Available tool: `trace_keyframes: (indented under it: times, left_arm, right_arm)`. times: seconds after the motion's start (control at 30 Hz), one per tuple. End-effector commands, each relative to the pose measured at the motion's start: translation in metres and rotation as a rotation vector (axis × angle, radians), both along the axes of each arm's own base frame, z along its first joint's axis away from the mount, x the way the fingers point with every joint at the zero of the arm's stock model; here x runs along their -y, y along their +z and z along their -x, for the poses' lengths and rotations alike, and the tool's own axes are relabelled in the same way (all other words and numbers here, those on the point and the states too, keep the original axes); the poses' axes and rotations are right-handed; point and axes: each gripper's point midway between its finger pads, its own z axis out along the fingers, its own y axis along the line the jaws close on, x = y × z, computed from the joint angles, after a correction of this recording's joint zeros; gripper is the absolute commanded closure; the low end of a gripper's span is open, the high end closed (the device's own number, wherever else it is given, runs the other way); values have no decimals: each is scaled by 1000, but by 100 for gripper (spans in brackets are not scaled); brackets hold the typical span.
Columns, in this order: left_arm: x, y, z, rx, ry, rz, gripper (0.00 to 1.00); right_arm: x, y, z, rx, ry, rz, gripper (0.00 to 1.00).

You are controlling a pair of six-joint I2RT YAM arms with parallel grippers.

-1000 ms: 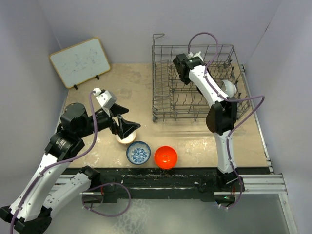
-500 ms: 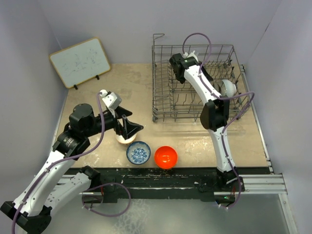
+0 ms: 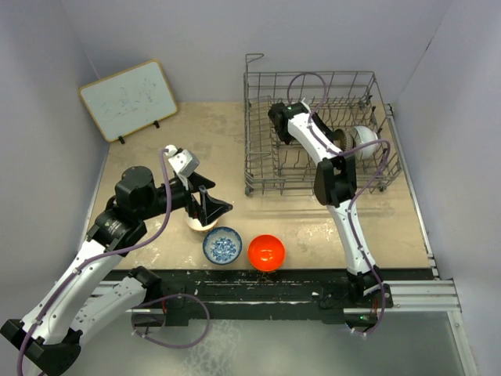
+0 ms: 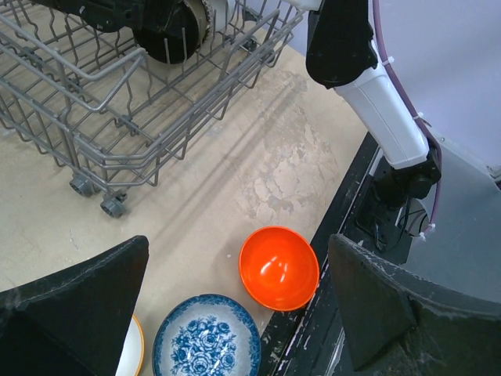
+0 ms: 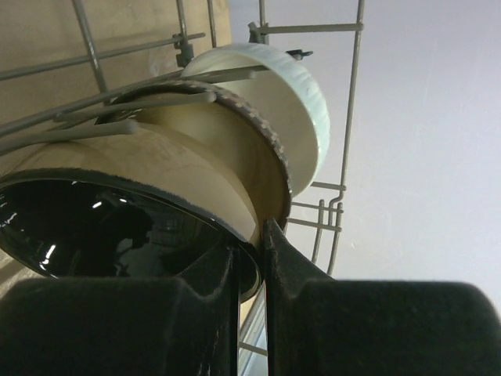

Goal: Load the bowls into the dish rack
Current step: Place the bowl in the dish rack.

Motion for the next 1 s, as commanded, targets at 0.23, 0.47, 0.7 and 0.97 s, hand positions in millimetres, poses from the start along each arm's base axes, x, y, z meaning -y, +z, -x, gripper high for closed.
trace_keyframes:
  times: [0.23,0.47,0.7,0.97]
  left_arm:
    - [3,10,-2,35,-9,15,1]
    - [3,8,-2,30,-8,12,1]
    - [3,8,-3,32,-5,11,1]
    - [3,5,-4,21,-1,5,1]
  right_arm:
    - [-22,66,-28,287,28,113,100]
    - [-16,118,-14,390,-30,138,100]
    - [-5,141,15,463,-47,23,100]
    - [-19,134,17,433,-29,-14,100]
